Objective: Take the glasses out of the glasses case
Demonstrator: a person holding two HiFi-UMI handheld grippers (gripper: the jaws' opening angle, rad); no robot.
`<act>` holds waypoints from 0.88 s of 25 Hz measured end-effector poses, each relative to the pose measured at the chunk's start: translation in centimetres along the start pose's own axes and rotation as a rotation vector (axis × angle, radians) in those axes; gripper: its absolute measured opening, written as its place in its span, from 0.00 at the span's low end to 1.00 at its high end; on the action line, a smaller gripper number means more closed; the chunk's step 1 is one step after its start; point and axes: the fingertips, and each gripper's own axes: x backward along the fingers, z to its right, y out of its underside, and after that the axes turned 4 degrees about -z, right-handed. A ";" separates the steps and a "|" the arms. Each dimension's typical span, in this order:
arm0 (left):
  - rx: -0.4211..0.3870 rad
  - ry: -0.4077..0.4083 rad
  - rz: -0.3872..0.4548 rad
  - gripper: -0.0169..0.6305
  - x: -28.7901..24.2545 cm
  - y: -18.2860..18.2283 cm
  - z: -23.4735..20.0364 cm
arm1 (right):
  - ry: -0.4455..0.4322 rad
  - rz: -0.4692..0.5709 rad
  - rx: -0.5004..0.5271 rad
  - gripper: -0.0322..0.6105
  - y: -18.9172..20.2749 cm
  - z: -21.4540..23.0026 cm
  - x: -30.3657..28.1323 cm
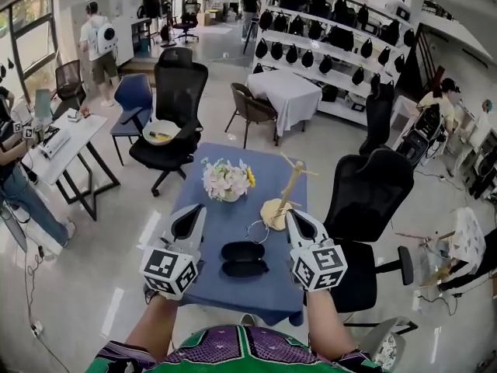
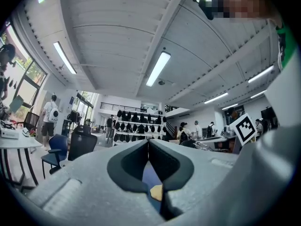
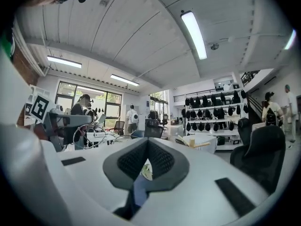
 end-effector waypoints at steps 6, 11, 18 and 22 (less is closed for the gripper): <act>0.000 0.004 -0.003 0.05 0.4 0.3 0.1 | 0.029 0.017 0.003 0.05 -0.6 0.4 1.2; 0.008 0.000 -0.007 0.05 0.7 0.4 0.1 | 0.044 0.020 0.016 0.05 -0.9 0.5 1.7; 0.009 -0.001 -0.006 0.05 1.0 0.4 -0.1 | 0.049 0.013 0.022 0.05 -0.6 0.3 1.4; 0.008 -0.005 -0.006 0.05 1.3 0.3 -0.1 | 0.047 0.014 0.019 0.05 -0.6 0.1 1.5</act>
